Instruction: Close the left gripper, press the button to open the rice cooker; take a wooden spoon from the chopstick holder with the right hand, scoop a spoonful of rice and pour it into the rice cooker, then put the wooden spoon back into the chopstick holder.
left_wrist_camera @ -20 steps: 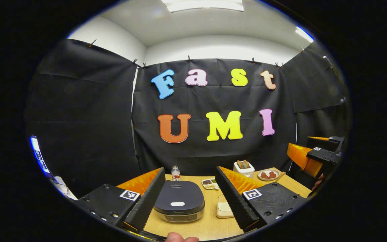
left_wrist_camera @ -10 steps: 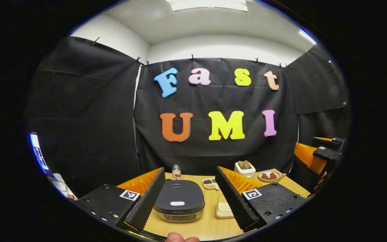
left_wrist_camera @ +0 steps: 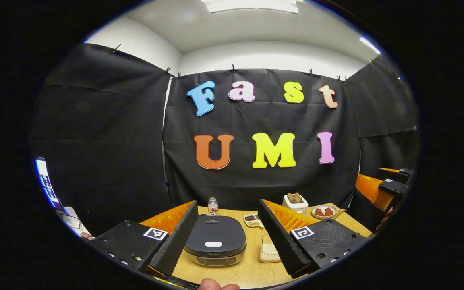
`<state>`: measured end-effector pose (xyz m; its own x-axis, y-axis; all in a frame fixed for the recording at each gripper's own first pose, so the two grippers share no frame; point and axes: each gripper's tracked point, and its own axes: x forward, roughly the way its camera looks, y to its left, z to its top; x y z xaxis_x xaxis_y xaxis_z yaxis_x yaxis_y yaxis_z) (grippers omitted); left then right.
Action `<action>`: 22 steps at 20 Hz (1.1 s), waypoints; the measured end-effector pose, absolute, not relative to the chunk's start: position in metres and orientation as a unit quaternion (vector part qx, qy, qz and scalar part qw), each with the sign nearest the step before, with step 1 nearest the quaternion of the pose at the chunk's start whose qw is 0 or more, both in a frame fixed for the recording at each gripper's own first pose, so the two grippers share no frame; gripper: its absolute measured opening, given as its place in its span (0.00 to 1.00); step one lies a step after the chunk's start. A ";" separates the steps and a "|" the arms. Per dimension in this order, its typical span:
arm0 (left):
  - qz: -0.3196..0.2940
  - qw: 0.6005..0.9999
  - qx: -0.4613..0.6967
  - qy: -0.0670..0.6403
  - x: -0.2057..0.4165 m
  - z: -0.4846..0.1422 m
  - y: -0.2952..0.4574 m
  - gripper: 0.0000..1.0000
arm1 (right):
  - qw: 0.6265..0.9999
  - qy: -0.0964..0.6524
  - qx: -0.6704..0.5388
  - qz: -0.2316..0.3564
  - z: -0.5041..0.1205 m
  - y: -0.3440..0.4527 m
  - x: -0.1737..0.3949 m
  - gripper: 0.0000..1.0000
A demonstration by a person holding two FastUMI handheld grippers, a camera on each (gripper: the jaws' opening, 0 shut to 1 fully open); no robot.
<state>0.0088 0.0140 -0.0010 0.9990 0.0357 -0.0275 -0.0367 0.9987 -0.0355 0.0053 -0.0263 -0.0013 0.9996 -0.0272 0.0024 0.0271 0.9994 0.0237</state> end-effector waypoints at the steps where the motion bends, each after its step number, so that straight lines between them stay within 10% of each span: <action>1: 0.019 1.000 -0.018 0.014 0.009 -0.002 0.014 0.95 | 1.000 -0.003 0.011 -0.015 0.000 -0.029 0.006 1.00; 18: 0.042 0.981 -0.045 0.184 0.040 -0.104 0.020 0.95 | 0.999 0.035 -0.001 -0.018 -0.036 -0.085 0.055 1.00; 22: 0.032 0.963 -0.073 0.258 0.060 -0.137 0.022 0.67 | 0.998 0.049 0.005 -0.026 -0.052 -0.111 0.074 1.00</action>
